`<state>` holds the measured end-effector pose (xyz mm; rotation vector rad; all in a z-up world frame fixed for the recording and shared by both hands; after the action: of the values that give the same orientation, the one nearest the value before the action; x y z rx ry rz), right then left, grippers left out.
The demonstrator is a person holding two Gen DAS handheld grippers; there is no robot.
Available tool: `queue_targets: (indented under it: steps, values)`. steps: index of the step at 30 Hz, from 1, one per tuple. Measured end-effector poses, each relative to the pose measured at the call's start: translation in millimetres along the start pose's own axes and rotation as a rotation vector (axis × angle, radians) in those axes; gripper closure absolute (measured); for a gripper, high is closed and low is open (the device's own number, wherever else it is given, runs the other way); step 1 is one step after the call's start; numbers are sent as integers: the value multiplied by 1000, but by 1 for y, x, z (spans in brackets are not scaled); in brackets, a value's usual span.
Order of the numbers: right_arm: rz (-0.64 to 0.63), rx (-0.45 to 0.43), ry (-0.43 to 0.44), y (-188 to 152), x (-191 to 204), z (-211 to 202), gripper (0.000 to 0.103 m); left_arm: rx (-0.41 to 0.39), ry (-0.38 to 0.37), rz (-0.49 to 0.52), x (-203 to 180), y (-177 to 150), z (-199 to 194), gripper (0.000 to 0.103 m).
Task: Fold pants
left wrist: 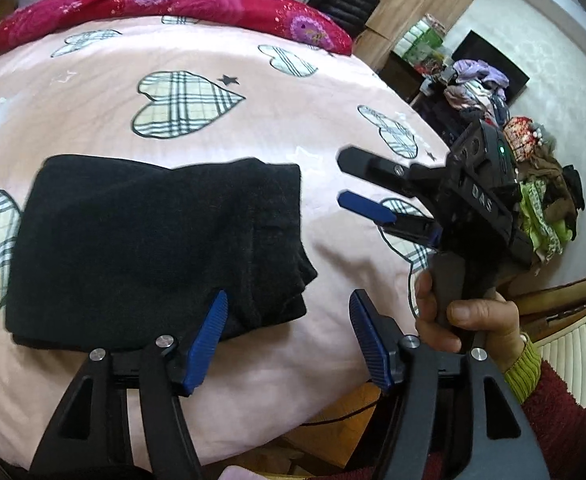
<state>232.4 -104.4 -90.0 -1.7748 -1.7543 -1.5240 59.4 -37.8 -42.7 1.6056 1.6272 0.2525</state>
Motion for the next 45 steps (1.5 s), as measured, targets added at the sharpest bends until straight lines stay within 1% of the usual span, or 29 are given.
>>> queue_targets:
  steps: [3,8,10,14,18,27,33,45]
  values:
    - [-11,9,-28,-7,9,-3,8,-37,26,-26,14,8,-13,34]
    - [-43,40,-62,-21,22,0,7,-86,57,-92,39,19,-29,33]
    - [-58,45,-75,-25,27,0,7,-110,76,-116,54,23,-39,32]
    - [-71,51,-104,-29,32,0,7,-133,105,-158,76,24,-51,30]
    - [-63,54,-98,-32,34,-1,7,-144,130,-207,101,23,-59,30]
    - [-56,86,-99,-48,35,5,7,-146,170,-276,140,23,-65,29]
    - [-55,111,-102,-55,33,11,7,-137,180,-291,151,24,-60,28]
    - [-31,140,-127,-62,25,20,7,-82,175,-322,172,27,-39,27]
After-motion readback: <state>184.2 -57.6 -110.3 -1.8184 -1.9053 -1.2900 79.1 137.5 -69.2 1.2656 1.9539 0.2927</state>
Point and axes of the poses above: each gripper's, at about its wrist camera, not at the fingertips, and z roughly the way its jaws point, x to its left, y to its top, the point moved 8 cm from there along z, roughly the way its jaws point, and after that the axes turned 12 degrees about -x, right-handed, at the moved point
